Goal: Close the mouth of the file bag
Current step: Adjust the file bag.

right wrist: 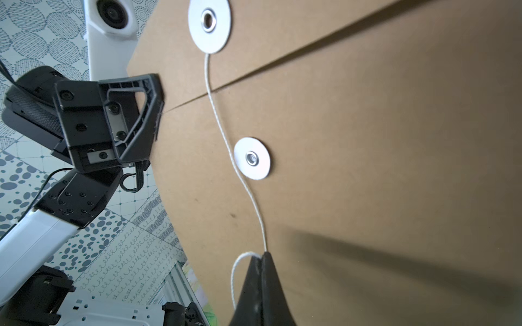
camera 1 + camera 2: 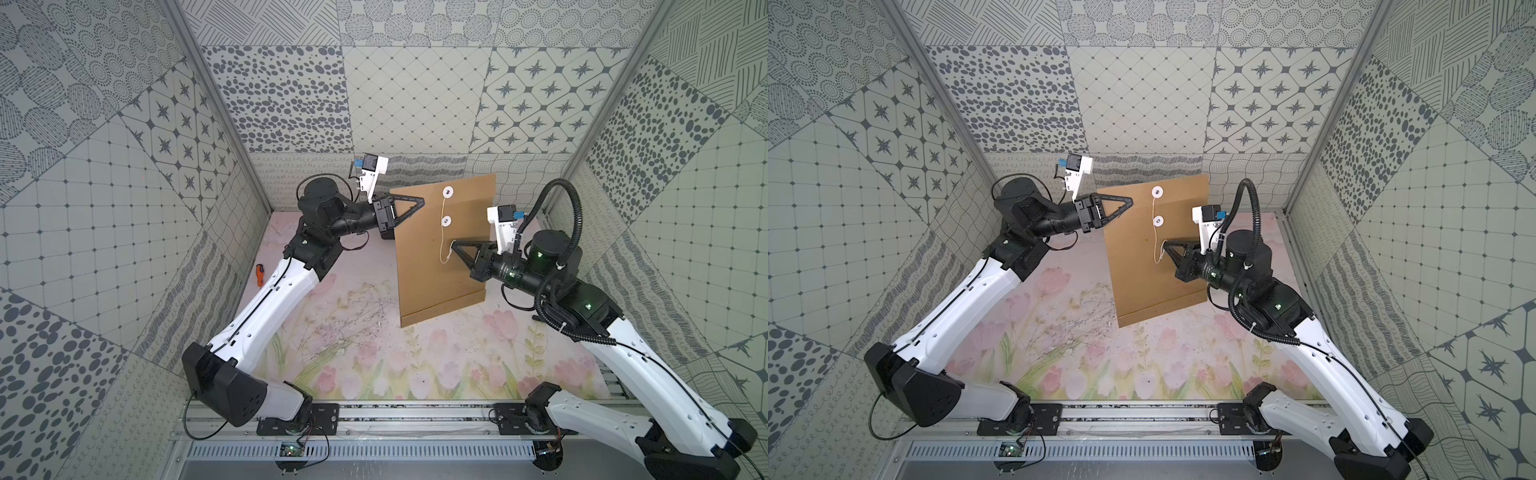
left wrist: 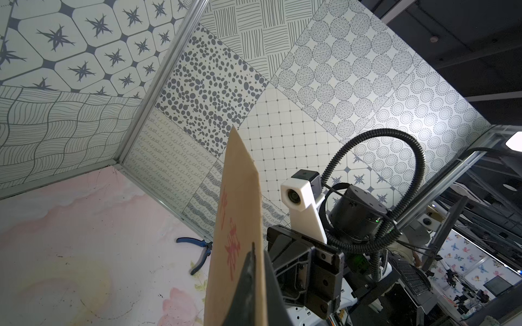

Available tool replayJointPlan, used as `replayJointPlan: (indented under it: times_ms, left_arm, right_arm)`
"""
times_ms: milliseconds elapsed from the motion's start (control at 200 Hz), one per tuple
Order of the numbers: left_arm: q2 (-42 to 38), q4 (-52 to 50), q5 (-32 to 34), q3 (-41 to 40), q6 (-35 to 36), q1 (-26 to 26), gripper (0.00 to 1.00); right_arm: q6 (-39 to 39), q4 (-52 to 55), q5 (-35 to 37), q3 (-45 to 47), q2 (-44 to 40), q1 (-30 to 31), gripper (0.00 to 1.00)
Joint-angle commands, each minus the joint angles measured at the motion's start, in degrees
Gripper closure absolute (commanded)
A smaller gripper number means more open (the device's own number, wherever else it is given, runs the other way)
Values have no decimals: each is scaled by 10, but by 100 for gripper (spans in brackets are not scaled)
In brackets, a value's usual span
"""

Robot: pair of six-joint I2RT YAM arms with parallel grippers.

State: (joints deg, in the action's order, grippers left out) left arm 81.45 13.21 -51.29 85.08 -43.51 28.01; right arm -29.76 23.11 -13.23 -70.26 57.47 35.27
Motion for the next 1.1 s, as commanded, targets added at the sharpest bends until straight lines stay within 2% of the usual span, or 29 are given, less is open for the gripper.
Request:
replayJointPlan:
  times_ms: [0, 130, 260, 335, 405, 515, 630, 866, 971, 1096]
  left_arm:
    - [16, 132, -59, 9, -64, -8, 100]
    - [17, 132, -82, 14, -52, -8, 100]
    - [15, 63, -91, 38, 14, -10, 100]
    - [19, 42, -96, 54, 33, -17, 100]
    - [29, 46, -110, 70, 24, -28, 100]
    - [40, 60, -127, 92, 2, -51, 100]
    - [49, 57, -141, 117, -2, -68, 100]
    - [75, 57, -164, 153, -12, -90, 100]
    - [86, 75, -162, 174, -38, -118, 100]
    - [99, 85, -177, 195, -67, -126, 100]
  right_arm:
    - [12, 16, 12, -6, -2, -14, 100]
    - [21, 24, 14, -1, -1, -36, 100]
    - [47, 17, -38, 7, 6, -42, 100]
    - [63, 13, -65, 20, 7, -43, 76]
    - [79, 11, -77, 35, 0, -48, 58]
    - [91, 10, -105, 55, -17, -79, 41]
    - [83, -14, -130, 87, -38, -108, 31]
    - [97, -14, -145, 129, -58, -123, 16]
    - [109, 10, -135, 148, -53, -123, 13]
    - [83, -32, -114, 153, -68, -124, 12]
